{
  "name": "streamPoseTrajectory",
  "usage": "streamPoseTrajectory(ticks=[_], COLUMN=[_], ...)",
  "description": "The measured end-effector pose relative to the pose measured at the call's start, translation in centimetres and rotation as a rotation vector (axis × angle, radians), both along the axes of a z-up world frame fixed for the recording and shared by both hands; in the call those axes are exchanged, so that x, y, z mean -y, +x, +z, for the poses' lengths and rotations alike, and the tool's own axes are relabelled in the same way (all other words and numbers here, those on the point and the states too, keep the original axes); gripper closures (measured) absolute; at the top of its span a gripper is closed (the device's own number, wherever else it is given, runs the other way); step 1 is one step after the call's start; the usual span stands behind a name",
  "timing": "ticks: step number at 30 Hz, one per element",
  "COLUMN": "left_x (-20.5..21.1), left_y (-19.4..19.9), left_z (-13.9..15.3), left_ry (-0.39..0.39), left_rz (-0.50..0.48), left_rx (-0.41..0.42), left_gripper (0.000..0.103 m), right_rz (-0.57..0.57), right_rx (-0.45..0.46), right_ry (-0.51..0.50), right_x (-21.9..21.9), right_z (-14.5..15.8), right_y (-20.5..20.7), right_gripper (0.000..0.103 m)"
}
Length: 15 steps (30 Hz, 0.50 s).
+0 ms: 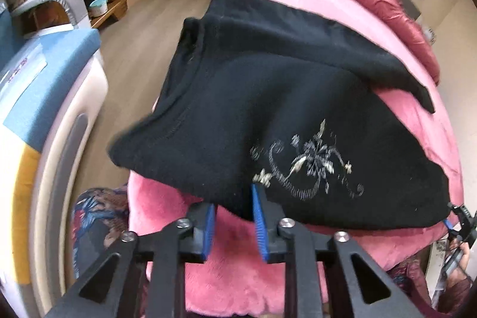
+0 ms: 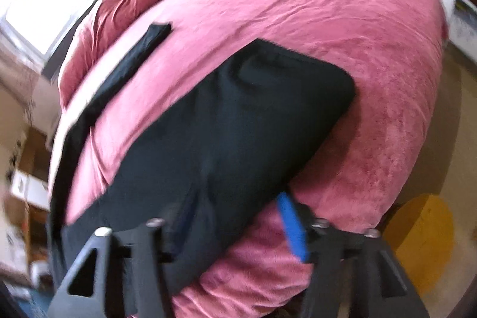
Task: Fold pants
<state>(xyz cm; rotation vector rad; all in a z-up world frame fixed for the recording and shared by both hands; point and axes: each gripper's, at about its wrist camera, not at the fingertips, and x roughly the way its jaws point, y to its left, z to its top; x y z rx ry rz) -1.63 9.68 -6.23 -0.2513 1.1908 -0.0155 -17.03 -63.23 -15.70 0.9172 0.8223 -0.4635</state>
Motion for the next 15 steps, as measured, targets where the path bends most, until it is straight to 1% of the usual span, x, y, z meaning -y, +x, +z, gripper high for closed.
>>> streamPoseTrajectory(ticks=[2, 3, 4, 6, 8, 10, 14, 15], left_x=[-0.3, -0.5, -0.7, -1.0, -1.2, -1.9, -2.4, -2.5], left_y=[-0.6, -0.8, -1.0, -2.5, -3.1, -3.6, -4.0, -4.0], left_z=[0.0, 0.1, 0.3, 0.6, 1.3, 2.5, 4.7, 5.3], left_ry=[0.009, 0.013, 0.016, 0.028, 0.042, 0.049, 0.066, 0.064], left_rz=[0.009, 0.009, 0.011, 0.021, 0.039, 0.069, 0.107, 0.114], left_rx=[-0.009, -0.010, -0.006, 0.014, 0.033, 0.063, 0.139, 0.154], left_gripper=[0.075, 0.075, 0.075, 0.075, 0.075, 0.075, 0.075, 0.075], right_rz=[-0.039, -0.059, -0.076, -0.072, -0.060, -0.054, -0.067, -0.078], right_rx=[-0.004, -0.014, -0.027, -0.075, -0.107, -0.190, -0.221, -0.221], right_ry=[-0.012, -0.015, -0.018, -0.050, -0.084, -0.150, -0.167, -0.167], right_x=[0.9, 1.4, 1.9, 2.4, 2.3, 2.0, 2.2, 2.2], right_z=[0.1, -0.1, -0.2, -0.5, -0.5, -0.7, -1.1, -0.8], right_y=[-0.4, -0.5, -0.5, 0.0, 0.4, 0.9, 0.4, 0.3], right_gripper=[0.043, 0.046, 0.064, 0.089, 0.092, 0.092, 0.092, 0.085])
